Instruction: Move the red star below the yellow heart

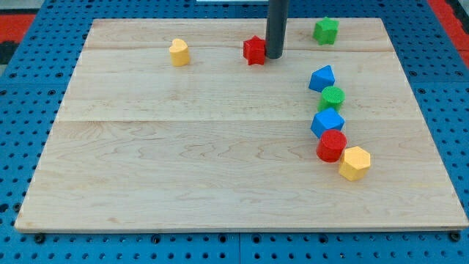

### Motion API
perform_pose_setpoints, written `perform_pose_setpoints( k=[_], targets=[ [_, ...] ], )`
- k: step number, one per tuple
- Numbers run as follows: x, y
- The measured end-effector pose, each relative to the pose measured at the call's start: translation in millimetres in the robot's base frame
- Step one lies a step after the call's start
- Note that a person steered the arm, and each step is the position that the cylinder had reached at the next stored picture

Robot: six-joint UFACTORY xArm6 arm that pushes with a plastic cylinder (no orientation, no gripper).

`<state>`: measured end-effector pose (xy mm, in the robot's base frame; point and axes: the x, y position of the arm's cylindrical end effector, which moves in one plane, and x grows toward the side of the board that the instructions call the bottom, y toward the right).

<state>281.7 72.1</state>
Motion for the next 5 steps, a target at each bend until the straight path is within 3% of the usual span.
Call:
perform_pose_setpoints(
  k=[1,2,3,4,5],
  targets=[
    [-24.8,18.0],
    [-13.0,-40.8],
    [25.6,-96.9],
    [33.9,-119.6],
    [31.4,-98.4]
  ],
)
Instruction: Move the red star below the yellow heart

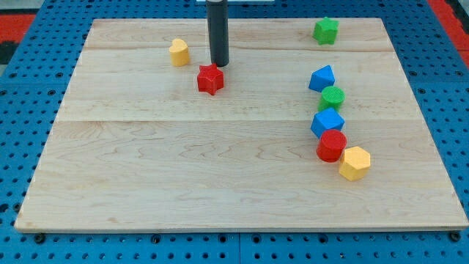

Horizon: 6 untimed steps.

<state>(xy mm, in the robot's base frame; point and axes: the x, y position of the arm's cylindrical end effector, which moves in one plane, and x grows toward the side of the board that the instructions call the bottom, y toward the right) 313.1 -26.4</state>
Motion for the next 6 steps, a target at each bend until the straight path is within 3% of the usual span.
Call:
perform_pose_setpoints(
  k=[2,4,6],
  targets=[
    [26.1,37.9],
    [46.5,-43.0],
    [48.7,-46.2]
  ],
)
